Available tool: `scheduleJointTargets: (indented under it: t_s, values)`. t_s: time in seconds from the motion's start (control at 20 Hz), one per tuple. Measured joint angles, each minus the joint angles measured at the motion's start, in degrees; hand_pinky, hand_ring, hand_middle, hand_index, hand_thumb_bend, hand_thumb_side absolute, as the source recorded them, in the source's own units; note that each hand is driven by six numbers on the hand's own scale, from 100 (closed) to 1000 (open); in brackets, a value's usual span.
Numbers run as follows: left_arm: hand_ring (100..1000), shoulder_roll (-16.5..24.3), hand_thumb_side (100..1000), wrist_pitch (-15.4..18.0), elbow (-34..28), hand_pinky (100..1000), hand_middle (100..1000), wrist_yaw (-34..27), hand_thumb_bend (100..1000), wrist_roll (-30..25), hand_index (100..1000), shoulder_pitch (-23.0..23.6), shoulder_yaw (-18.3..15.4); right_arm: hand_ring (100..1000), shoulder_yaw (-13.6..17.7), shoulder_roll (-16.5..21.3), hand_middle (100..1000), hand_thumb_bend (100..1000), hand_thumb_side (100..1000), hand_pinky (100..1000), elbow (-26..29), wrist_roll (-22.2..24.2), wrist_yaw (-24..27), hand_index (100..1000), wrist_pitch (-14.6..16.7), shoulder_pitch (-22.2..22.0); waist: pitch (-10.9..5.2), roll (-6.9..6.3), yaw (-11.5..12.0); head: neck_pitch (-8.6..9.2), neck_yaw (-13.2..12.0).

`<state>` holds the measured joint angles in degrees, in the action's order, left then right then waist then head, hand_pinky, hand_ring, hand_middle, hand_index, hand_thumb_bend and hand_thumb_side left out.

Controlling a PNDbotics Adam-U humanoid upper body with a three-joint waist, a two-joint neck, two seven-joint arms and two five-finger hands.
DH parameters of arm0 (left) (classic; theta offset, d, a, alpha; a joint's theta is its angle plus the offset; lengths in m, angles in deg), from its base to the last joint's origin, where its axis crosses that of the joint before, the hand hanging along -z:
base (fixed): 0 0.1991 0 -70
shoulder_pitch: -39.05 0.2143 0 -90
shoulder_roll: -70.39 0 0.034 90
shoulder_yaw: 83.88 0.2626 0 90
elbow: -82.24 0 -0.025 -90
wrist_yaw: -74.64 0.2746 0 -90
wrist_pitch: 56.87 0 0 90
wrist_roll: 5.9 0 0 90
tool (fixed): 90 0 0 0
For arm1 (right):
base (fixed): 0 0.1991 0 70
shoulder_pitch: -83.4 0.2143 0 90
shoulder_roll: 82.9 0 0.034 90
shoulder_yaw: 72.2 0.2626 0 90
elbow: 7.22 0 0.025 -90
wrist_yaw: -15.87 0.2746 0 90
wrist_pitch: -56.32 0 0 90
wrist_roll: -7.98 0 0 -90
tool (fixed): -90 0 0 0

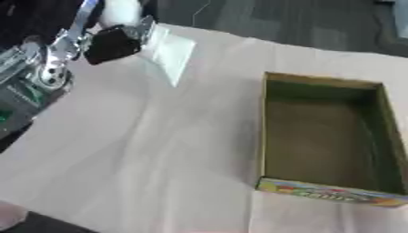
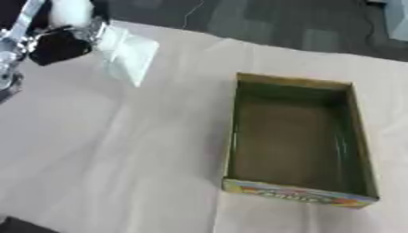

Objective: Pick up objects on the table and place them in the box.

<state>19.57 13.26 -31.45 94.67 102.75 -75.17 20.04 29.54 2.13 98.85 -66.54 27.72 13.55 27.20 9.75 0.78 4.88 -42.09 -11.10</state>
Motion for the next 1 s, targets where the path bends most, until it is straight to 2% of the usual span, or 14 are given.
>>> scheduleJointTargets:
  t_s: [0.4, 1.0]
  values:
    - [100, -0.19, 652, 2.17, -0.09, 100, 100, -0.37, 100, -2.49, 181, -4.83, 2.28, 365, -0.78, -0.95, 389, 100, 1000, 437, 0.86, 0.27, 0.02, 532, -0.55, 0.04, -0.01, -0.52, -1.20, 0.00, 0.00]
    - [100, -4.45, 642, 4.34, -0.16, 100, 100, -0.41, 100, -5.93, 180, -11.93, 5.95, 367, -2.23, -2.92, 389, 100, 1000, 438, 1.88, 1.54, 0.20, 529, -1.87, 1.29, -0.01, -1.50, -3.33, 0.12, 0.31]
